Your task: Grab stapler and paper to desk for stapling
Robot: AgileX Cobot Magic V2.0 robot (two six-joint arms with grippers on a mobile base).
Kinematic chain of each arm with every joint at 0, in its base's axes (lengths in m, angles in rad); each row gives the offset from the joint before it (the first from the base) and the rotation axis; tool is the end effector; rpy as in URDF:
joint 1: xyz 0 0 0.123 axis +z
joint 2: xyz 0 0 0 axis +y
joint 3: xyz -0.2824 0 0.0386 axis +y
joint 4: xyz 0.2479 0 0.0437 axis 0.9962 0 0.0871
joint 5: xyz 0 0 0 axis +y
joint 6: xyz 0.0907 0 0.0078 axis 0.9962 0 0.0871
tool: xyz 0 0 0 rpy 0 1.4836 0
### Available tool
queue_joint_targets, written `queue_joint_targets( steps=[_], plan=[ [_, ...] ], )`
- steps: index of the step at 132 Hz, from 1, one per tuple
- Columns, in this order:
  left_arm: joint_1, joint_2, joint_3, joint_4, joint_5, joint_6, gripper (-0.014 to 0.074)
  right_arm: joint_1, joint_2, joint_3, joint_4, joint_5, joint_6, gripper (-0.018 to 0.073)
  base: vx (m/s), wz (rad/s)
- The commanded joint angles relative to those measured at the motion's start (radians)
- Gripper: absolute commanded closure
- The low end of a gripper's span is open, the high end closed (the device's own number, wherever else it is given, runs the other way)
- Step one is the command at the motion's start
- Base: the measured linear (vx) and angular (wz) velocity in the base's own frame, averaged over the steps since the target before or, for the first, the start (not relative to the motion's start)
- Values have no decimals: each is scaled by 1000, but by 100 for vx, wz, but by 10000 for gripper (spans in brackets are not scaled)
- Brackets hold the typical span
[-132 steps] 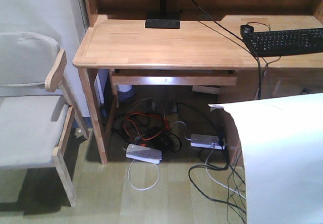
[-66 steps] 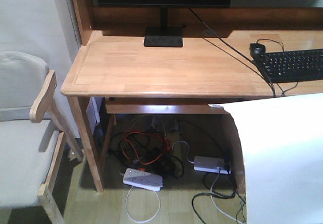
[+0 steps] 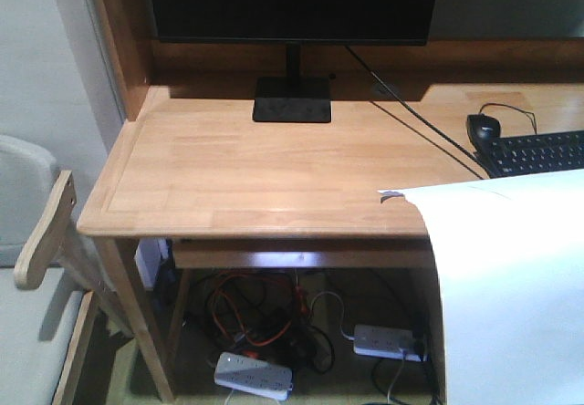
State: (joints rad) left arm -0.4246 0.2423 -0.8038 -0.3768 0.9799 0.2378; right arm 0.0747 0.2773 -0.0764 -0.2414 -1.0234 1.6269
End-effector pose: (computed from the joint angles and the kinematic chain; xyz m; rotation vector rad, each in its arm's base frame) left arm -0.0074 -0.0272 0.3717 0.6274 1.7852 -0.5670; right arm 0.0448 0.0220 0.3003 0.3236 0.7127 1.5721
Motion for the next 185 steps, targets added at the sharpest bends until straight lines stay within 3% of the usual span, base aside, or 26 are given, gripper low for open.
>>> queue_joint_targets(
  steps=[1, 185],
  plan=[
    [-2, 15, -27, -34, -110, 0, 603, -8, 8, -26, 3, -46, -6, 566, 33, -3],
    [-2, 17, -27, -34, -110, 0, 603, -8, 8, -26, 3, -45, -6, 566, 25, 2]
  ],
)
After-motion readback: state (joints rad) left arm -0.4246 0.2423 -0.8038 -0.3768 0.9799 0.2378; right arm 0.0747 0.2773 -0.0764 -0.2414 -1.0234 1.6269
